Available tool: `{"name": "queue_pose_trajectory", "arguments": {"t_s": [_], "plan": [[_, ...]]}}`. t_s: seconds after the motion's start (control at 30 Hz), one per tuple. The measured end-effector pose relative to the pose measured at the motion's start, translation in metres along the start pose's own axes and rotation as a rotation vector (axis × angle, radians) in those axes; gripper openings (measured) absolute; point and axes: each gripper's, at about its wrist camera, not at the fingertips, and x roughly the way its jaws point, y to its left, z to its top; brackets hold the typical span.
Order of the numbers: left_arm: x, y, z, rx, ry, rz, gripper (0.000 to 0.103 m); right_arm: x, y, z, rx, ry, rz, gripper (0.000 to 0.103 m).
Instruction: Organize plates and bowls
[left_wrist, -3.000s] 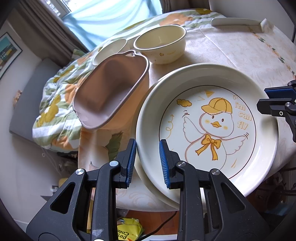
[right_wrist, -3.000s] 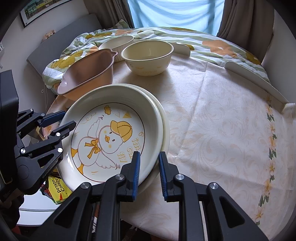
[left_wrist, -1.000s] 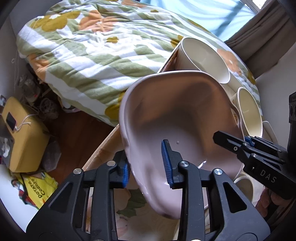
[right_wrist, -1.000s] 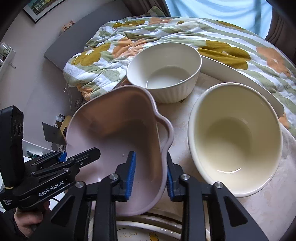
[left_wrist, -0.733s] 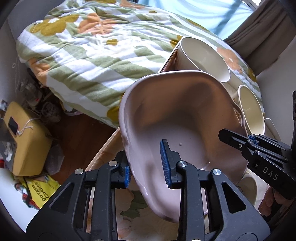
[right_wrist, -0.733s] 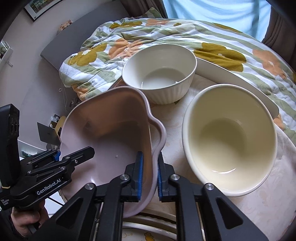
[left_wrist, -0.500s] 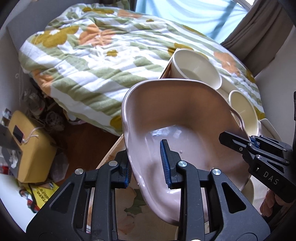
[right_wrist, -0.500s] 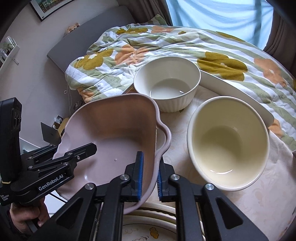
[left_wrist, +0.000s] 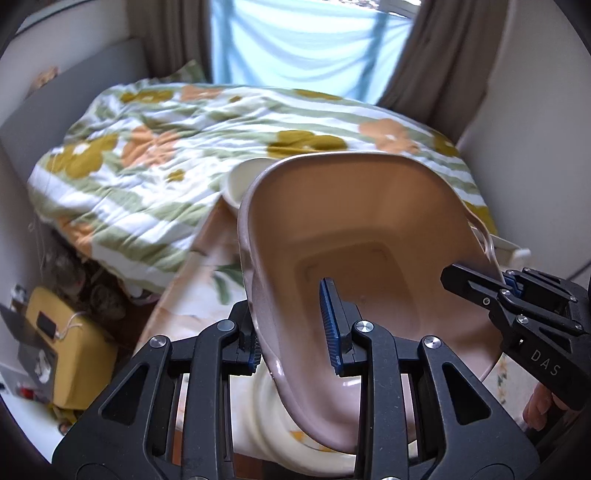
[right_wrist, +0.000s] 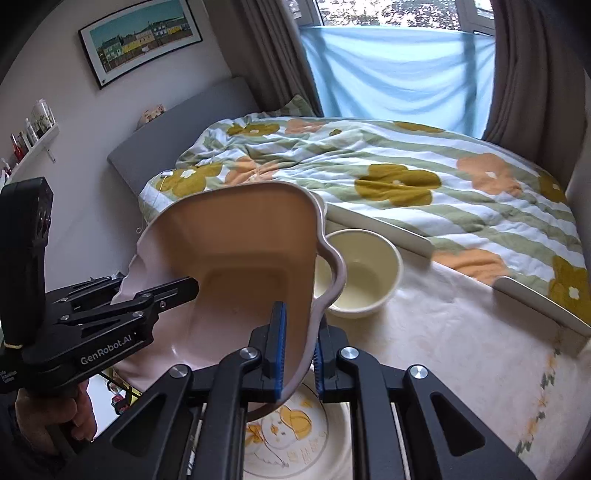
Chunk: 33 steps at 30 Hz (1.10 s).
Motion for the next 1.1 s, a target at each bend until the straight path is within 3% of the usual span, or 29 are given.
{"name": "queue_pose_trajectory", "arguments": {"t_s": [0.13,0.2,0.37,0.63,0.87,1.1], "plan": [[-0.012,-0.061,-0.014,0.08,-0.004,-0.07,0.025,-0.04,-0.027,-0.023,0.05,-0.031,-0.053,0.012],[-0.015,-0.092,-0.023,0.118,0.005,-0.11,0.025,-0.075,-0.053,-0.049,0.107,-0.054,-0.12,0.012],[-0.009,-0.165,-0.052,0.209,0.052,-0.22,0.025,-0.116,-0.091,-0.09,0.198,-0.068,-0.224,0.012],[0.043,-0.247,-0.099,0.319,0.174,-0.316,0.025,-0.124,-0.142,-0.14,0.32,-0.047,-0.347,0.012],[0.092,-0.276,-0.125,0.353,0.229,-0.315,0.025,-0.094,-0.182,-0.183,0.378,-0.019,-0.386,0.012],[0.117,-0.274,-0.131,0.368,0.248,-0.297,0.025,-0.083,-0.192,-0.206,0.409,-0.018,-0.375,0.012]]}}
